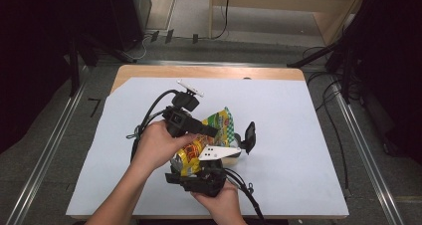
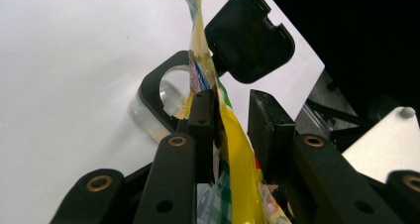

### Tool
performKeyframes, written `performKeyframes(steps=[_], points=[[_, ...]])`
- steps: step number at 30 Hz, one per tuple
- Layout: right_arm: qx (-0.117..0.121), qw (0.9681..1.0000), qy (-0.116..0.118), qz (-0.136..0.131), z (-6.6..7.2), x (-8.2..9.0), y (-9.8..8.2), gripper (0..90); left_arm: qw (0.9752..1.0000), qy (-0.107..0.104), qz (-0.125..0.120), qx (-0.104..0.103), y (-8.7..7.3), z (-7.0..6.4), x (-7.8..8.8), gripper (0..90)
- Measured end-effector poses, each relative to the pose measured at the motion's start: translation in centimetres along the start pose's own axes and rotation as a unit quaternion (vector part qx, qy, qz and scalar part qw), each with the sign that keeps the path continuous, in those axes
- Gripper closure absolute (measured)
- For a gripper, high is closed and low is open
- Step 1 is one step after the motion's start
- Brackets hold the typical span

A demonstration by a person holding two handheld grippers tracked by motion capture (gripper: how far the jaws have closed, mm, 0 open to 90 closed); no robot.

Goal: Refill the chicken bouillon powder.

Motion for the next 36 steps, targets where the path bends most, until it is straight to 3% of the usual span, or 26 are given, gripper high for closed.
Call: performKeyframes(steps=[5, 11, 19, 36], points=[[-0.003, 0.9999, 0.007, -0.007, -0.34, 0.26, 0.17, 70.8, 0.9999, -0.007, -0.009, 0.001, 0.09, -0.01, -0.02, 72.1], [-0.001, 1.0, 0.008, -0.001, -0.52, 0.21, 0.16, 71.4, 0.9999, -0.007, -0.015, 0.003, 0.01, 0.37, 0.09, 71.5], [-0.005, 0.9998, 0.019, -0.001, -0.69, -0.36, 0.48, 71.3, 0.9991, 0.001, -0.042, 0.003, 0.19, 0.61, 0.75, 71.3], [-0.004, 0.9997, 0.025, 0.001, -0.86, -0.53, 0.49, 71.2, 0.9989, 0.0, -0.047, 0.004, 0.08, 0.6, 0.7, 72.0]])
Point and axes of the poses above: each handheld gripper's, and its own axes: x roughly backward along the jaws, y roughly out of its top, z roughly to its left, the point moved 4 cm from there along -x, roughly forward along the jaws, and after that the axes turned 15 degrees about -z, right-handed, at the moved point
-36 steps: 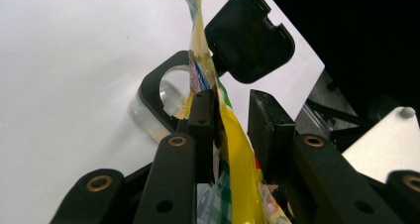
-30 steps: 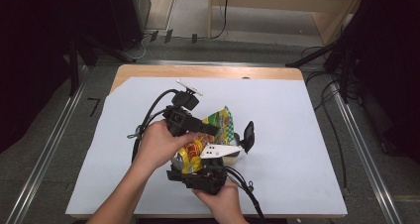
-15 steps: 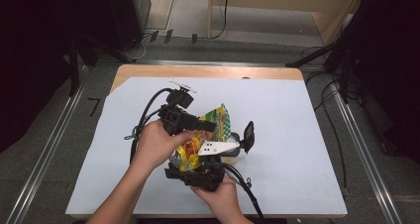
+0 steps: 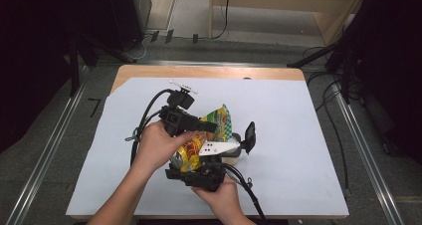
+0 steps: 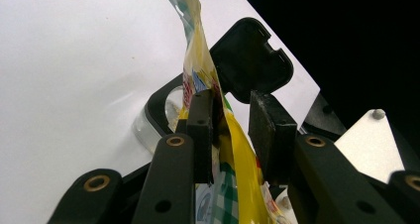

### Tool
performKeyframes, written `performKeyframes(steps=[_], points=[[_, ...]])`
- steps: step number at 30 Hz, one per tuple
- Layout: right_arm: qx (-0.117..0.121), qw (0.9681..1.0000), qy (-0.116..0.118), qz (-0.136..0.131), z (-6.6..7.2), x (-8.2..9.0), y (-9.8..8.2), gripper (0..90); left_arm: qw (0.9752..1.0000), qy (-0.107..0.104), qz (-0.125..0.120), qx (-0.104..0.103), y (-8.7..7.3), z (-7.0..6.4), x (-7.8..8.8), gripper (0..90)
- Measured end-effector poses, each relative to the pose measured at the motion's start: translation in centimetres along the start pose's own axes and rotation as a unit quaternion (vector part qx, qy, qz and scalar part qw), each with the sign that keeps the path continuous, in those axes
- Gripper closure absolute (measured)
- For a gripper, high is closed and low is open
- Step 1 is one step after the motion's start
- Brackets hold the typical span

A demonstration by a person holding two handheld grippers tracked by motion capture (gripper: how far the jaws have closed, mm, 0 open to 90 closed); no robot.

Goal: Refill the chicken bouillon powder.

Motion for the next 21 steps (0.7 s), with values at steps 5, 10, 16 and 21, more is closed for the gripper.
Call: performKeyframes(steps=[5, 10, 16, 21], points=[[0.0, 1.0, 0.001, 0.001, -0.04, -0.08, 0.03, 71.2, 1.0, 0.001, -0.001, 0.001, 0.02, 0.07, 0.05, 72.0], [0.001, 1.0, 0.001, 0.003, -0.07, -0.11, 0.05, 71.2, 1.0, 0.002, -0.001, 0.001, 0.02, 0.13, 0.07, 72.0], [0.0, 1.0, -0.001, 0.004, -0.11, -0.15, 0.09, 71.2, 1.0, 0.003, -0.002, 0.0, 0.04, 0.24, 0.07, 72.5], [0.001, 1.0, -0.001, 0.003, -0.13, -0.16, 0.09, 71.1, 1.0, 0.003, -0.002, 0.0, 0.04, 0.24, 0.07, 72.9]])
Point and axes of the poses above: each handheld gripper's, and its own axes: x roughly backward along the jaws, y roughly out of its top, z roughly to its left, the point moved 4 cm from there along -x, roughly forward along the jaws, and after that the axes turned 15 degrees about -z, right-handed, at the moved point
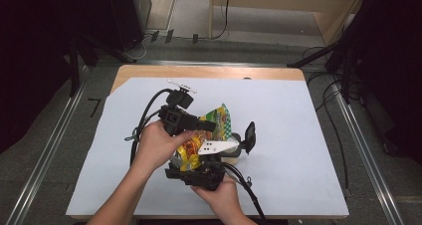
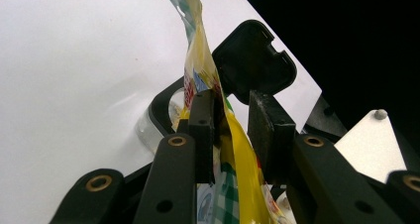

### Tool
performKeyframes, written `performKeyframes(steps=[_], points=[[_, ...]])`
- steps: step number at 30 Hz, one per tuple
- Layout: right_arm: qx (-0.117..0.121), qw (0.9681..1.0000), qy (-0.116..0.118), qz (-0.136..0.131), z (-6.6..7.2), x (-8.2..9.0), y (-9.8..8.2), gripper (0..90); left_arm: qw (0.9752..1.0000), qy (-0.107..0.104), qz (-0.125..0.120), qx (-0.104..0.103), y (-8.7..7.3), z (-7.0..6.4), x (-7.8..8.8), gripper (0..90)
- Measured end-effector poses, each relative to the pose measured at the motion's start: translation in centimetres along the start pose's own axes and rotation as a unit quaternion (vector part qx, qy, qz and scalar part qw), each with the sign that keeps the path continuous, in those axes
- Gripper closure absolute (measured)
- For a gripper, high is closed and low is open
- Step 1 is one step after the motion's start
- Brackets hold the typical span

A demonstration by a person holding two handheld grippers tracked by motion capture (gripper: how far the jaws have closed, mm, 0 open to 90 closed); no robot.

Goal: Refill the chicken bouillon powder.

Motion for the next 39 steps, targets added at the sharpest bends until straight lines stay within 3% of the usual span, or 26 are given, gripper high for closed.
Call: performKeyframes(steps=[39], points=[[0.0, 1.0, -0.002, 0.002, 0.03, -0.15, 0.01, 70.4, 1.0, 0.003, -0.004, 0.0, 0.02, -0.01, 0.13, 73.1]])
Point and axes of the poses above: each handheld gripper's, and its own axes: x roughly backward along the jaws, y roughly out of its top, z roughly to its left, the point moved 4 cm from there along -x, roughly forward along the jaws, and after that the axes turned 15 degrees about -z, right-handed, at the moved point
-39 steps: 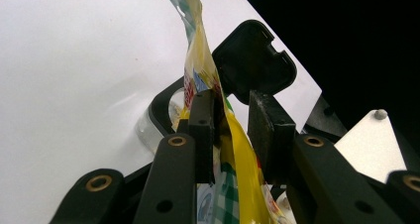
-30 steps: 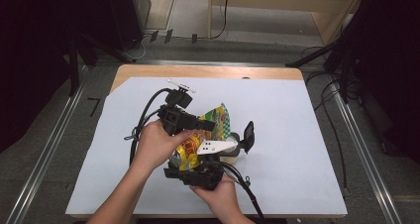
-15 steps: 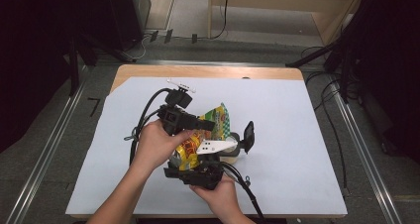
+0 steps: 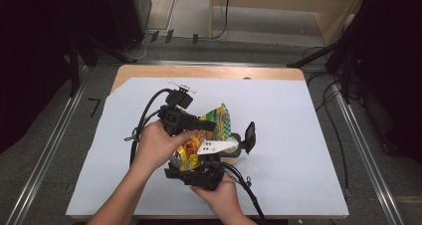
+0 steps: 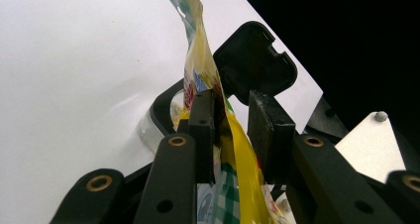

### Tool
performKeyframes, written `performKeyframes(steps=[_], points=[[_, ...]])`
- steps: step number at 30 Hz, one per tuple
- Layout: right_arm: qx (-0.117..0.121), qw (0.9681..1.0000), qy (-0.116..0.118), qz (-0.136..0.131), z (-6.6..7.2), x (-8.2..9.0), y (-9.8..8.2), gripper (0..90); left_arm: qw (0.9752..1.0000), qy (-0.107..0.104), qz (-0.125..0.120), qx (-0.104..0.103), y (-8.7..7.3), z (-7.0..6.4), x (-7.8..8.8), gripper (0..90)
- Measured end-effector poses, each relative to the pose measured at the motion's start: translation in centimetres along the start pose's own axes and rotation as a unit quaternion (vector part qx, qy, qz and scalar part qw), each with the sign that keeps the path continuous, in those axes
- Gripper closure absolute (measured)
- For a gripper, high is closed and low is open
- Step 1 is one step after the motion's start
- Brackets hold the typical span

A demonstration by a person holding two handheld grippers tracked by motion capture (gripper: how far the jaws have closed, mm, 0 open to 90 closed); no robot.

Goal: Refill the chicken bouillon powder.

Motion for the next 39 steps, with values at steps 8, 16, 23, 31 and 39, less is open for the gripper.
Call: performKeyframes(steps=[8, 16, 23, 31, 39], points=[[0.001, 1.0, 0.003, 0.004, 0.07, -0.24, -0.01, 70.4, 1.0, 0.003, -0.004, 0.004, -0.1, 0.19, 0.34, 73.1], [0.004, 0.9999, 0.002, 0.01, 0.13, -0.45, 0.01, 70.7, 0.9999, 0.006, -0.008, 0.007, -0.18, 0.34, 0.65, 73.4], [0.004, 0.9999, 0.011, 0.008, 0.25, -0.57, 0.1, 70.8, 0.9999, 0.006, -0.01, 0.01, -0.19, 0.38, 0.88, 73.1], [0.0, 0.9998, 0.016, 0.008, 0.22, -0.59, 0.12, 70.9, 0.9998, 0.008, -0.011, 0.011, -0.17, 0.38, 0.89, 72.9], [0.001, 0.9998, 0.018, 0.009, 0.21, -0.61, 0.12, 70.9, 0.9998, 0.009, -0.011, 0.01, -0.19, 0.38, 0.93, 72.9]])
Point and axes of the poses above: each handheld gripper's, and its own axes: x roughly backward along the jaws, y roughly out of its top, z roughly to its left, the point moved 4 cm from there along -x, roughly forward along the jaws, and after that the axes turned 15 degrees about -z, right-handed, at the moved point
